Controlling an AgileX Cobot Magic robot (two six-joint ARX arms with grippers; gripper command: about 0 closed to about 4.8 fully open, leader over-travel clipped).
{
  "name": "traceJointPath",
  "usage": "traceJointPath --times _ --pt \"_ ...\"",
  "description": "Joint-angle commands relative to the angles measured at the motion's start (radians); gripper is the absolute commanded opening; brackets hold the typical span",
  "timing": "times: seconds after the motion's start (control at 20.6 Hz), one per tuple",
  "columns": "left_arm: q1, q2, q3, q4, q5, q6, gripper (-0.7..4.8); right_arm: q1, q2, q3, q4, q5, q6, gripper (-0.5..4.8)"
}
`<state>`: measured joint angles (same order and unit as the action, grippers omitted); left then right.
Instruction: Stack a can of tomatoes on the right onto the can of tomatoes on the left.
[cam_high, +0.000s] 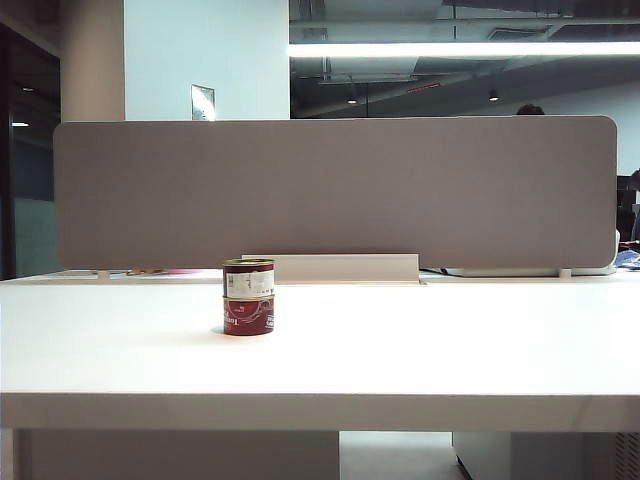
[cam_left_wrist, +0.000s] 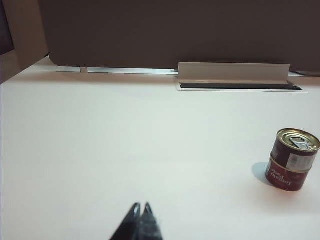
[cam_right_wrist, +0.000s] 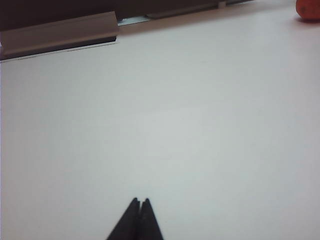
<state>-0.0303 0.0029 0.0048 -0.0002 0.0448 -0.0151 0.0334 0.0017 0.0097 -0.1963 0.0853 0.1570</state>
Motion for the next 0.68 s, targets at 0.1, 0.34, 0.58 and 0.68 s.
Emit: traceJointPath --times 0.1,0.34,0.58,0.68 --pt "0.001 0.001 0.003 0.008 0.003 0.003 -0.06 -0.001 -0.002 -0.010 0.065 -0.011 -0.027 -0.01" --pt "0.001 0.001 0.003 0.008 0.003 0.003 -0.06 -0.001 -0.002 -0.010 0.074 -0.040 -0.056 -0.01" --pt "0.001 0.001 0.003 0.008 0.003 0.003 -0.06 0.002 -0.002 -0.009 0.067 -0.040 -0.053 -0.01" --pt "0.001 0.001 0.003 0.008 0.003 0.003 -0.06 0.002 -0.002 -0.009 0.066 -0.040 -0.053 -0.01"
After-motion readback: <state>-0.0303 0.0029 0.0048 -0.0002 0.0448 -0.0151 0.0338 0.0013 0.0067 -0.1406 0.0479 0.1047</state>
